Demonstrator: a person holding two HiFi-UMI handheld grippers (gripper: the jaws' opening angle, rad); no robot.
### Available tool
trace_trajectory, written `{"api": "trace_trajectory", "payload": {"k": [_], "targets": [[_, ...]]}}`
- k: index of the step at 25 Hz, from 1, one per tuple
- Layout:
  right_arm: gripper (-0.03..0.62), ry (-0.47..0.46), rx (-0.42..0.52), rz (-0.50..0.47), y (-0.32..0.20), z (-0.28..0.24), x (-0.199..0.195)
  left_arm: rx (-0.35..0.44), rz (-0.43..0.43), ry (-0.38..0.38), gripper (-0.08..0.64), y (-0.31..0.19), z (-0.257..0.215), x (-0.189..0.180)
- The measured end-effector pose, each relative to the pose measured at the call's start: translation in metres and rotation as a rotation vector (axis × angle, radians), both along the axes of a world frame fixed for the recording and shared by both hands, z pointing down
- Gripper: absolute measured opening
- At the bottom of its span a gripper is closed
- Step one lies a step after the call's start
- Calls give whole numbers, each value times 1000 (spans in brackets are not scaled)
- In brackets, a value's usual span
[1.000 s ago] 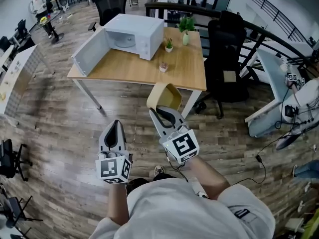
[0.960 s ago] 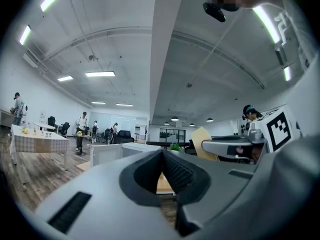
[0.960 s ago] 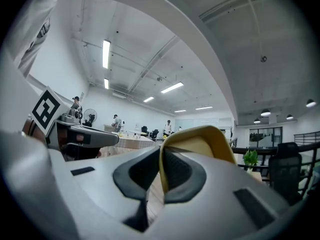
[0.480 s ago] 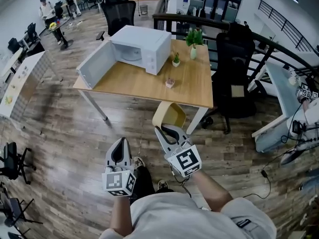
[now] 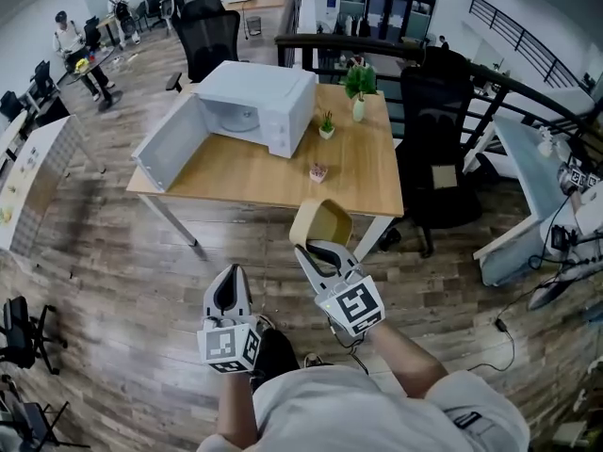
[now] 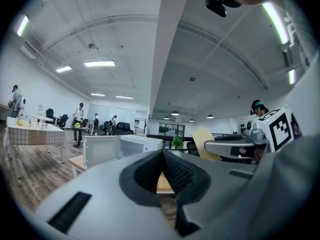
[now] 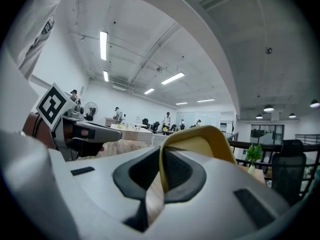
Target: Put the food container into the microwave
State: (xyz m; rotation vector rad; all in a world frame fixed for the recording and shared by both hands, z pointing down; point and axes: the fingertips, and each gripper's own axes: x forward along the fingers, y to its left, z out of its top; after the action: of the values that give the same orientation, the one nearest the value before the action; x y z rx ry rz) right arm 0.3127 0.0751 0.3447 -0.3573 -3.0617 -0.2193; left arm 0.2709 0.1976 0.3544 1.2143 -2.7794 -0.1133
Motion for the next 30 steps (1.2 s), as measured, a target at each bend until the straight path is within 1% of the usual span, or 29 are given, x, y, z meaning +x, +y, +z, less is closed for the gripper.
{"api": "trace_trajectory", "payload": {"k": [4, 6, 8, 11, 13, 15, 18, 20, 23, 30], "targets": [[21, 25, 29, -3, 5, -2, -37, 13, 6, 3, 12, 2, -2, -45], [21, 25, 18, 2, 7, -2, -59, 19, 18, 2, 12, 2, -4, -67], [21, 19, 17, 4, 10, -5, -84, 28, 34, 3, 12, 0, -7, -93], [21, 28, 47, -11, 18, -10, -120, 37, 64, 4, 12, -3, -13, -134], [21, 39, 59, -25, 25, -7, -135, 41, 96, 7, 12, -3, -16, -152], [21, 62, 80, -32, 30, -2, -149, 48, 126, 23, 12, -4, -13, -169], [21, 106, 120, -31, 30, 5, -173, 86, 161, 59, 12, -12, -12, -198], [21, 138, 141, -31, 36, 11, -187, 92, 171, 64, 12, -8, -11, -212], [21, 154, 149, -35, 50, 17, -206, 68, 169, 72, 12, 9, 0, -230], [21, 174, 144, -54, 62, 30, -233, 51, 169, 126, 12, 25, 31, -247]]}}
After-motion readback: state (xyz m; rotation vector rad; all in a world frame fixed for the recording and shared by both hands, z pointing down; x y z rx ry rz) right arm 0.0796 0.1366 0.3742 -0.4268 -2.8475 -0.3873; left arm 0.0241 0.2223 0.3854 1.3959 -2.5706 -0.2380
